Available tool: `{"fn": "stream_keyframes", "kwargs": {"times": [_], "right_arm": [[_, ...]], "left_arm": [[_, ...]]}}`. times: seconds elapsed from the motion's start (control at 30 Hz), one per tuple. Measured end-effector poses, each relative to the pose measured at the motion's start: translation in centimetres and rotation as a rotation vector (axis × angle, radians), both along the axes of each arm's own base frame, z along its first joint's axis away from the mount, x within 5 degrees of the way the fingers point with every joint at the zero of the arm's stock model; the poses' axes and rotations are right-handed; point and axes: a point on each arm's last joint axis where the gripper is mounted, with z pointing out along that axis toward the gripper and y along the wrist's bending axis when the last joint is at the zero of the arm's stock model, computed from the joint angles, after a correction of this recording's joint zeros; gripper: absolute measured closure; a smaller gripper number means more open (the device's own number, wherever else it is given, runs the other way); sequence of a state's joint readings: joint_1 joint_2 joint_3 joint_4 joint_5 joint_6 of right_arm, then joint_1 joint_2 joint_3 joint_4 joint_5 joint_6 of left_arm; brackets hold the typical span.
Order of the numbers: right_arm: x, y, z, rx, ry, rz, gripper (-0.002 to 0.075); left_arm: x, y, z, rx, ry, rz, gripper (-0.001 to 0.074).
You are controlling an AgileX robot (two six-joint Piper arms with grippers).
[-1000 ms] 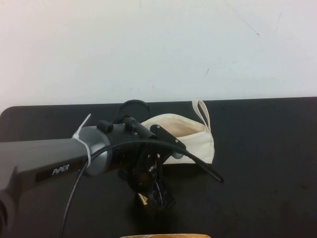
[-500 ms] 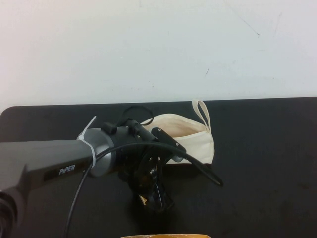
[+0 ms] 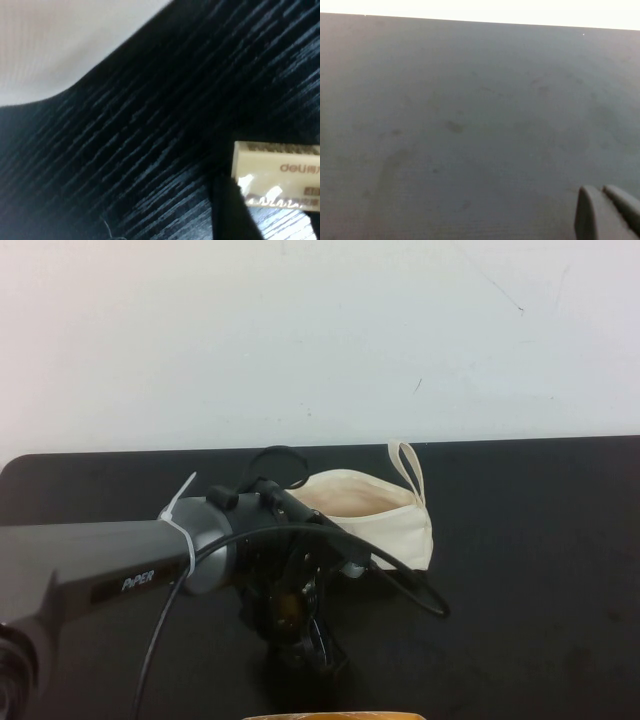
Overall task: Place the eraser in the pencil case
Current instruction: Pick up the eraser from the table
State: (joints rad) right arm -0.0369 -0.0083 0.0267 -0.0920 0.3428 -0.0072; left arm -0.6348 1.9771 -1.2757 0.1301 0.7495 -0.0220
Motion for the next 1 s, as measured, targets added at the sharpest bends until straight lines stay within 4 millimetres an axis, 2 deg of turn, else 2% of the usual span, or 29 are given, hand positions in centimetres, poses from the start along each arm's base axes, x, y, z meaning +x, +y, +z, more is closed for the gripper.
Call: {"fn": "stream_keyframes", "kwargs": {"times": [0.07, 0.63, 1.0], "right_arm": [[0.0, 0.0, 0.0, 0.0, 0.0, 0.0, 0.0727], [0.0, 0.0, 0.0, 0.0, 0.0, 0.0, 0.0727], [0.0, 0.0, 0.0, 0.0, 0.0, 0.0, 0.0727]], "left_arm": [[0.0, 0.0, 0.0, 0.001, 0.001, 0.002, 0.0453], [-0.1, -0.1, 0.5, -0.002, 0.035, 0.026, 0.0454], [0.6, -1.1, 5.0, -0.02, 0.087, 0.053, 0.0455]]}}
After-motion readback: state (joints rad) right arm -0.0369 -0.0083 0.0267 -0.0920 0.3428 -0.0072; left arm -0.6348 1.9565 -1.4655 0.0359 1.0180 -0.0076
